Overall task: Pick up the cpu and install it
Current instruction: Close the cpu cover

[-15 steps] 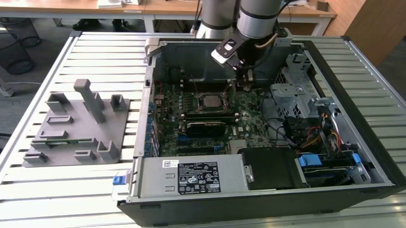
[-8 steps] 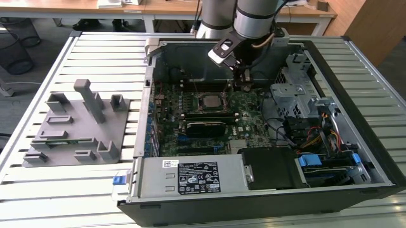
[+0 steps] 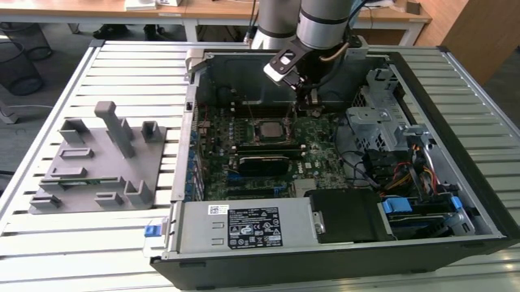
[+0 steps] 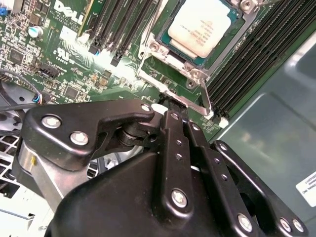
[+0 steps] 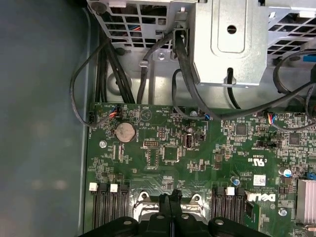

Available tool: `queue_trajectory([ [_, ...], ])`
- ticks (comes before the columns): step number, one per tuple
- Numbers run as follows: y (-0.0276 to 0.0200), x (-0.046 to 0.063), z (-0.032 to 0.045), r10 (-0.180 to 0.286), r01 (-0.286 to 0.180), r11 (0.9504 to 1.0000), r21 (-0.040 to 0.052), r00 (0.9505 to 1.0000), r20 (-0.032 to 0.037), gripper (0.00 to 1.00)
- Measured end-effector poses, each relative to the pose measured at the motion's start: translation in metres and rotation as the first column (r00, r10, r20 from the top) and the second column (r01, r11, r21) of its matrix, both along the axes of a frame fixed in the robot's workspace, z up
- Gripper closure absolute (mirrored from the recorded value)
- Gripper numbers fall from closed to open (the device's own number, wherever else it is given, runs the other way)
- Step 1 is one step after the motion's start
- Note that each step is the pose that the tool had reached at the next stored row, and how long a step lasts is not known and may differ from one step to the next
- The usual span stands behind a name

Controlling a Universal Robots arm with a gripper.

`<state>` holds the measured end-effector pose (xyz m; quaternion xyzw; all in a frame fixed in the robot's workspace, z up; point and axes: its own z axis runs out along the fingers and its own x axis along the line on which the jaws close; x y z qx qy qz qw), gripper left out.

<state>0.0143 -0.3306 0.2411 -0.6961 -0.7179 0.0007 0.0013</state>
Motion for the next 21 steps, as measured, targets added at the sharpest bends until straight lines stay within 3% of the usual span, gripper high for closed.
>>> queue_trajectory([
  [21, -0.0008, -0.032, -0.0007, 0.021, -0.021, 0.9998, 0.0, 0.9998, -0.0001, 0.89],
])
